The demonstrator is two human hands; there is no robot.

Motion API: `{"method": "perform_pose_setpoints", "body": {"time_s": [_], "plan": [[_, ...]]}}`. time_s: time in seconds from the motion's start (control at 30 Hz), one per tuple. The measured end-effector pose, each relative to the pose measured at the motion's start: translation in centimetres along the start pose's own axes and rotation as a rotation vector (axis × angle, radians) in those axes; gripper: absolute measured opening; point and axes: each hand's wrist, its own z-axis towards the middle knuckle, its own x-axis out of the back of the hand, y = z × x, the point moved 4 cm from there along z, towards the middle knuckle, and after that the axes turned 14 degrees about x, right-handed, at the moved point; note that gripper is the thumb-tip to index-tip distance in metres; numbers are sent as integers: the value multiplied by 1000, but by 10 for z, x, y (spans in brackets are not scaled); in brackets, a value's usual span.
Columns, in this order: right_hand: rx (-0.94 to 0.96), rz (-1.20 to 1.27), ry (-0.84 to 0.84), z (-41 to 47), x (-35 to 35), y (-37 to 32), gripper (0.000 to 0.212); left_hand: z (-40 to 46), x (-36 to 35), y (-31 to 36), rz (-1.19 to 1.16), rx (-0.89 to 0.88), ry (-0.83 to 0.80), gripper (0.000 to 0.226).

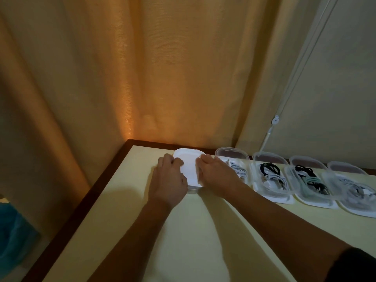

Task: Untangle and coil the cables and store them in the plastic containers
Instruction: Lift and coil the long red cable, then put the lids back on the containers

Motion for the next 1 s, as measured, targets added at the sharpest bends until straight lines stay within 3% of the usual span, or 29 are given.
{"method": "perform_pose_setpoints", "body": {"time_s": [0.13, 0.23, 0.53, 0.77, 1.0], "plan": [[-23, -8, -2, -2, -7, 1, 63, 12, -19, 2, 118, -11, -179, 61], [-50, -4, -5, -4, -16, 0, 71, 11, -34, -2, 182, 28, -183, 69], [-53, 30, -50, 5, -17, 4, 76, 19, -40, -3, 163, 66, -266, 73], [-104, 50, -35, 9, -15, 1, 68, 19, -41, -5, 221, 37, -224, 73], [-127, -3, -50, 11, -6, -1, 63, 28, -40, -4, 309, 51, -287, 73]]}}
